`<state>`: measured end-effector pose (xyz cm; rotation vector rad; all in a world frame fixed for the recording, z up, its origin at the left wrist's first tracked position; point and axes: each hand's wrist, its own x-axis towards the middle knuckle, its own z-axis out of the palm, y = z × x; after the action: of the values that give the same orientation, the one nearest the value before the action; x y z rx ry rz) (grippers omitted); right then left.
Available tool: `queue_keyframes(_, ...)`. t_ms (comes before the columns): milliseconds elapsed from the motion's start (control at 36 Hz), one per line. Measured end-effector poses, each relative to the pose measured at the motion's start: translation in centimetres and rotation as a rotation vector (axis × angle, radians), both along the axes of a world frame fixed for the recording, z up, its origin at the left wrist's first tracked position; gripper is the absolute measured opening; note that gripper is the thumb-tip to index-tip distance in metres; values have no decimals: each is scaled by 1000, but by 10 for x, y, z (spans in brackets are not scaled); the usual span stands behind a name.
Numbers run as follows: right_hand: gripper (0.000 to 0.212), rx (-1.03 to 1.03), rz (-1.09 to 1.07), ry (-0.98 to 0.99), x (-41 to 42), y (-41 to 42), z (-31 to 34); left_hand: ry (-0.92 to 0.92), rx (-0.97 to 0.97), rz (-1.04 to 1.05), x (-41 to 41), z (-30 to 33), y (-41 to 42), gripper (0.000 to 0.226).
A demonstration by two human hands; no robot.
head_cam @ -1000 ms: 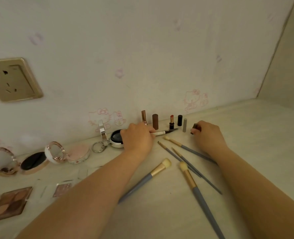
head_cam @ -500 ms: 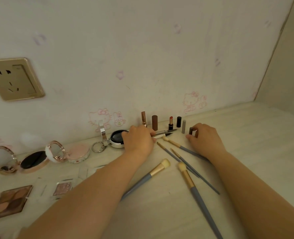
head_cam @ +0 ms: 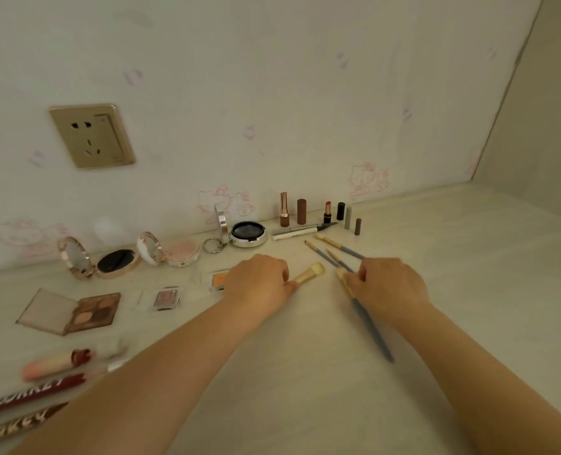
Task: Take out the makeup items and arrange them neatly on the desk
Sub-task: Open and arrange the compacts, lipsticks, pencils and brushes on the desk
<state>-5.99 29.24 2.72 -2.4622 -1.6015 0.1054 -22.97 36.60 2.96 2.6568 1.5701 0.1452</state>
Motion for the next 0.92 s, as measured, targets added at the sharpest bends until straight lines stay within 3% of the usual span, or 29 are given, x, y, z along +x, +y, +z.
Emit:
queue_keyframes(167,41,-131,-14,-111,-18,-20,-6,-100,-40,25,-1,-5,-19,26)
queue_keyframes(611,41,-114,97,-95,-47,9,-11,-309,-48,193,-5,-16,-39,25)
queue_keyframes(917,28,-91,182,-104,-53,32,-12,-281,-10,219,-1,-14,-24,29)
